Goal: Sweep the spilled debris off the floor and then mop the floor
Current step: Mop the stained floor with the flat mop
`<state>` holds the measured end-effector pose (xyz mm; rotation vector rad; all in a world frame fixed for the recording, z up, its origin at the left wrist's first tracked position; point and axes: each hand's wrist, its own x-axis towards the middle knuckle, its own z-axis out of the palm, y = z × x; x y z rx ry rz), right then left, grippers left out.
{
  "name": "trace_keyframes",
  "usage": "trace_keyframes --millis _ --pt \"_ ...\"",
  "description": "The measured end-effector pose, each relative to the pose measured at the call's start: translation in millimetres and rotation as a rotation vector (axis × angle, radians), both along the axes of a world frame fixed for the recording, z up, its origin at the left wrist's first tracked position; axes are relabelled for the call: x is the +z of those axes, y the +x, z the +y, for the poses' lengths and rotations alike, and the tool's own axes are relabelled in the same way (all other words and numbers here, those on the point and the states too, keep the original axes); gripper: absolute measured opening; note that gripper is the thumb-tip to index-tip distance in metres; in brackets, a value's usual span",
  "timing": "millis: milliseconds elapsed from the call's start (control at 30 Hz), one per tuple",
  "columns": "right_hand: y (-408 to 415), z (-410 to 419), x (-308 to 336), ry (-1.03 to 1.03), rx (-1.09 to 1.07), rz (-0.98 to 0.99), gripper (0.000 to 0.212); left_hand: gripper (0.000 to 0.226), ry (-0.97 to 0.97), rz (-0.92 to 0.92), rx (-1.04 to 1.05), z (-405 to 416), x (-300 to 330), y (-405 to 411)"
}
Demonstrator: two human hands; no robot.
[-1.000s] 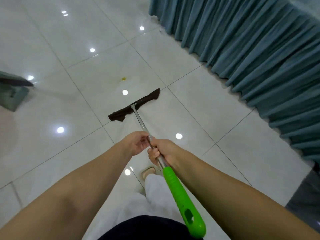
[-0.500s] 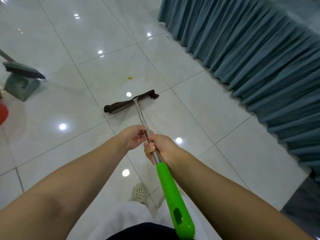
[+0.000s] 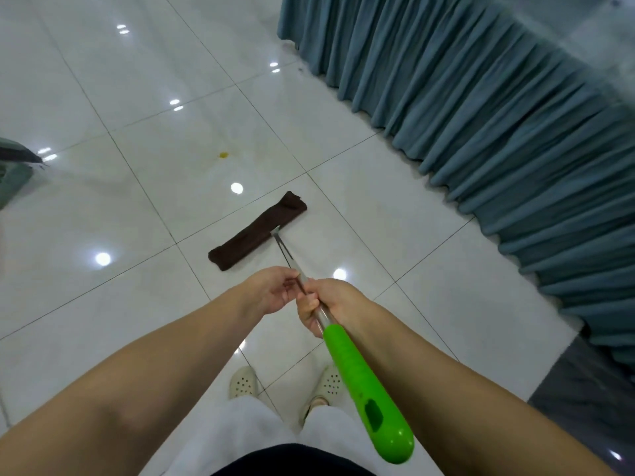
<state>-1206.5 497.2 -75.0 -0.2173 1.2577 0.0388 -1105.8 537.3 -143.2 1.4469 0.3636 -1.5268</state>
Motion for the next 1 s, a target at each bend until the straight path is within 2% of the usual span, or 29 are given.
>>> trace_keyframes --millis 133,300,467,833,933,1000 --pt "-23.8 -39.2 10.2 0.009 0.086 -0.017 0.022 0.024 -0.016 -0.054 0.043 -31.3 8.5 -23.2" --pt "-47.6 -80.8 19.7 0.030 0.178 -0.052 0.021 0.022 -0.050 -0.053 0.132 -60.1 10.8 -43.9" --pt "-32.7 -95.7 10.9 0.057 0.225 -0.084 0.027 0.029 -0.009 -0.081 0.231 -73.1 1.1 -43.3" --pt "61.3 -124.4 -4.7 0.039 0.270 -0.094 0.031 0.030 -0.004 0.014 0.278 -101.9 -16.3 46.0" --pt "97.3 -144.3 -3.8 0.047 0.272 -0.116 0.031 0.039 -0.017 -0.008 0.275 -120.0 -19.9 84.8" --pt "124.6 -158.2 -1.8 0.062 0.270 -0.118 0.030 0.031 -0.019 -0.018 0.287 -134.1 -20.3 113.9"
